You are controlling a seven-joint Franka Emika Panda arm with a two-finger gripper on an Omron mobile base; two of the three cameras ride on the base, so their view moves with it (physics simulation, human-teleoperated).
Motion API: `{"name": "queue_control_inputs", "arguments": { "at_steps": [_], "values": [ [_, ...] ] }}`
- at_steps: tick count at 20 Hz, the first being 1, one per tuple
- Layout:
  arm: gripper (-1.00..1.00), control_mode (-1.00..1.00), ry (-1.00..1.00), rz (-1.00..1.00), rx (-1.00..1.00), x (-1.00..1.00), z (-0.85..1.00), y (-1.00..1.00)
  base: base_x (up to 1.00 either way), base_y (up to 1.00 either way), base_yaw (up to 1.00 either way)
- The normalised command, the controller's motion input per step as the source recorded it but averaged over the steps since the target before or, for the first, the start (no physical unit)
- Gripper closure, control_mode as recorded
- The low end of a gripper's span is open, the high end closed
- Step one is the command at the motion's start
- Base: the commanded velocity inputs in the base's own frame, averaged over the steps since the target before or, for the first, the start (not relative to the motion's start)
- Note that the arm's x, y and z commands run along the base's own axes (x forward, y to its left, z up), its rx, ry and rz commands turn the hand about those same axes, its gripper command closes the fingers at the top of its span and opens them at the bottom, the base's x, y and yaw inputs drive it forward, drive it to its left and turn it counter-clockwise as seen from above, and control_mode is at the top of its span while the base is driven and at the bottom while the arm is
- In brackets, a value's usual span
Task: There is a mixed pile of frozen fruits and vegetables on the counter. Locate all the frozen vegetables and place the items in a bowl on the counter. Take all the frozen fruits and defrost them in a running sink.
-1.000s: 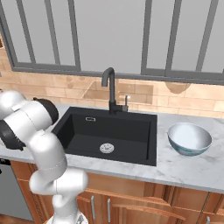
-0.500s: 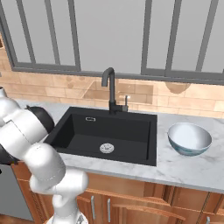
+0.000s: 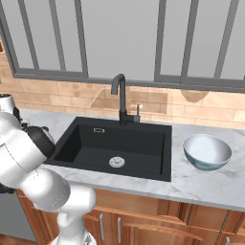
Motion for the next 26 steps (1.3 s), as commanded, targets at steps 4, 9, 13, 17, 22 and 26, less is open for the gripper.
{"name": "queue_control_inputs", "arguments": {
  "at_steps": [4, 9, 13, 17, 22, 26],
  "values": [
    [1.00, -1.00, 0.00, 0.02, 0.00, -0.09, 0.17, -0.28, 0.00, 0.00, 0.00],
    [1.00, -1.00, 0.00, 0.00, 0.02, -0.08, 0.12, -0.28, 0.00, 0.00, 0.00],
    [1.00, -1.00, -0.01, 0.01, 0.02, -0.09, 0.11, -0.26, 0.00, 0.00, 0.00],
    [1.00, -1.00, -0.01, 0.01, 0.02, -0.07, 0.09, -0.25, 0.00, 0.00, 0.00],
    [1.00, -1.00, -0.01, 0.01, 0.02, -0.07, 0.05, -0.22, 0.00, 0.00, 0.00],
    [1.00, -1.00, -0.01, 0.01, 0.02, -0.08, 0.08, -0.23, 0.00, 0.00, 0.00]
  ]
}}
